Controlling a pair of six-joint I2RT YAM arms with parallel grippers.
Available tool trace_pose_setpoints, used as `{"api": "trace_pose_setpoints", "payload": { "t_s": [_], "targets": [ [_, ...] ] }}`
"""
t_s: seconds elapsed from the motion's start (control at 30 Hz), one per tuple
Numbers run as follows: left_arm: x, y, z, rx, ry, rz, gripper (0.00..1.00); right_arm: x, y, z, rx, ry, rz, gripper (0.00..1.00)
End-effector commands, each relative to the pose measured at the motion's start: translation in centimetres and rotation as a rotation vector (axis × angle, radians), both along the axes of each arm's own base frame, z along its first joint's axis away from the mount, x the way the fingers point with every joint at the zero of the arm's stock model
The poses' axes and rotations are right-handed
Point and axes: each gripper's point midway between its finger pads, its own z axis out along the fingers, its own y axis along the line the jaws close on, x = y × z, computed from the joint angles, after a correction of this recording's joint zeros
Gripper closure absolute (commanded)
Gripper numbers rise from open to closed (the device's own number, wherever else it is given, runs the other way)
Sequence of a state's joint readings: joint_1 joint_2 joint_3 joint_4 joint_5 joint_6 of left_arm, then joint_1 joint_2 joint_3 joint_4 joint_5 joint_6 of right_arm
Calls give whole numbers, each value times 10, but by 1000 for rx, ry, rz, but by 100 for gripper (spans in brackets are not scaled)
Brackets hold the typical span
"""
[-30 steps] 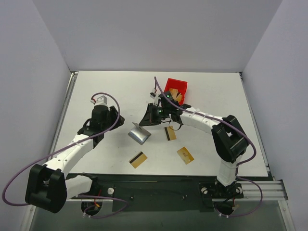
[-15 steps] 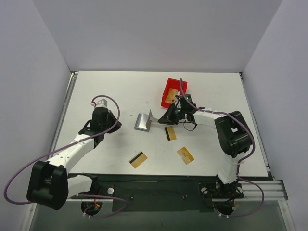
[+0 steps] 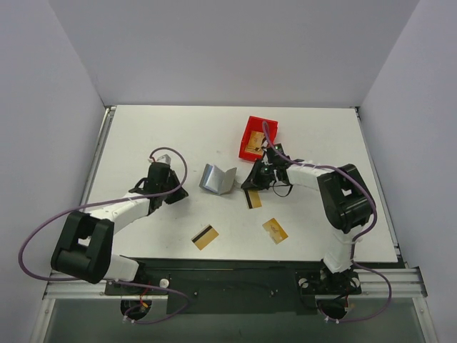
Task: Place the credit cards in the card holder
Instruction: Move the credit card to the corner of the board.
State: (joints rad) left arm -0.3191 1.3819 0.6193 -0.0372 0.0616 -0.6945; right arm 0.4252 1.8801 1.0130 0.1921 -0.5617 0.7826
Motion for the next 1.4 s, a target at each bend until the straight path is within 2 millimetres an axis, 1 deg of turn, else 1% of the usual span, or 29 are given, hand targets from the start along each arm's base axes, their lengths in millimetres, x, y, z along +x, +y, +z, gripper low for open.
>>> {"api": "trace_pose_setpoints", "payload": {
  "t_s": [0.0, 0.13, 0.17, 0.33, 0.37, 0.53, 0.57, 0.6, 0.63, 0.67, 0.7, 0.73, 0.77, 0.8, 0.83, 0.87, 0.9, 0.93, 0.97, 1.07, 1.1, 1.13, 1.17, 1.2, 1.23, 1.27, 1.3, 1.33, 1.37],
  "targets": [
    [20, -13, 18, -30, -85, -32, 100, -7, -30, -3, -177, -34, 7, 100],
    [25, -17, 19, -24, -90, -43, 100, -5, -41, -6, -243, -51, 3, 100],
    [26, -19, 20, -23, -92, -48, 100, -10, -43, -8, -256, -29, 8, 100],
    [29, -22, 20, -18, -91, -58, 100, -10, -38, -6, -229, -33, 19, 100],
    [28, -22, 20, -19, -89, -60, 100, -5, -33, -2, -202, -62, 24, 100],
    [26, -25, 19, -20, -87, -74, 100, 0, -18, 11, -141, -99, 70, 100],
    [25, -25, 20, -23, -91, -75, 100, 3, -11, 18, -130, -116, 86, 100],
    [24, -25, 19, -23, -89, -78, 100, 3, -8, 17, -128, -113, 104, 100],
    [24, -25, 19, -25, -90, -77, 100, 5, 0, 24, -120, -129, 125, 99],
    [24, -25, 20, -25, -94, -78, 100, 2, 6, 23, -122, -129, 155, 95],
    [24, -26, 20, -26, -94, -83, 100, 4, 11, 28, -118, -145, 169, 90],
    [24, -26, 21, -27, -97, -85, 100, 2, 15, 29, -124, -151, 187, 87],
    [25, -27, 22, -28, -100, -86, 100, 4, 17, 34, -124, -167, 191, 81],
    [25, -27, 23, -26, -102, -88, 100, 5, 18, 36, -137, -184, 191, 77],
    [24, -28, 23, -25, -101, -91, 100, 7, 16, 41, -148, -204, 179, 68],
    [24, -28, 25, -24, -106, -95, 100, 7, 14, 42, -157, -212, 175, 66],
    [24, -29, 25, -22, -107, -100, 100, 8, 10, 44, -172, -226, 160, 60],
    [24, -29, 27, -20, -113, -99, 98, 8, 7, 46, -182, -236, 154, 58],
    [24, -30, 28, -16, -118, -104, 95, 5, -2, 45, -213, -229, 140, 54],
    [21, -32, 32, -1, -135, -122, 88, -4, -19, 42, -288, -236, 136, 49],
    [19, -34, 32, 8, -138, -134, 86, -4, -26, 44, -320, -252, 122, 39],
    [18, -34, 34, 14, -149, -134, 85, -7, -33, 41, -345, -252, 116, 37],
    [15, -37, 35, 19, -158, -149, 84, -7, -40, 45, -372, -269, 102, 36],
    [14, -38, 37, 18, -174, -153, 80, -10, -46, 41, -394, -265, 96, 36],
    [12, -41, 39, 15, -186, -167, 77, -10, -51, 45, -413, -280, 85, 36],
    [10, -44, 42, 4, -203, -176, 70, -15, -55, 42, -429, -275, 84, 36],
    [9, -46, 45, -2, -213, -188, 65, -16, -59, 46, -438, -289, 79, 36],
    [9, -48, 48, -10, -225, -196, 63, -20, -63, 42, -449, -283, 80, 36],
    [7, -50, 48, -12, -227, -204, 62, -23, -66, 46, -457, -298, 76, 36]
  ]
}}
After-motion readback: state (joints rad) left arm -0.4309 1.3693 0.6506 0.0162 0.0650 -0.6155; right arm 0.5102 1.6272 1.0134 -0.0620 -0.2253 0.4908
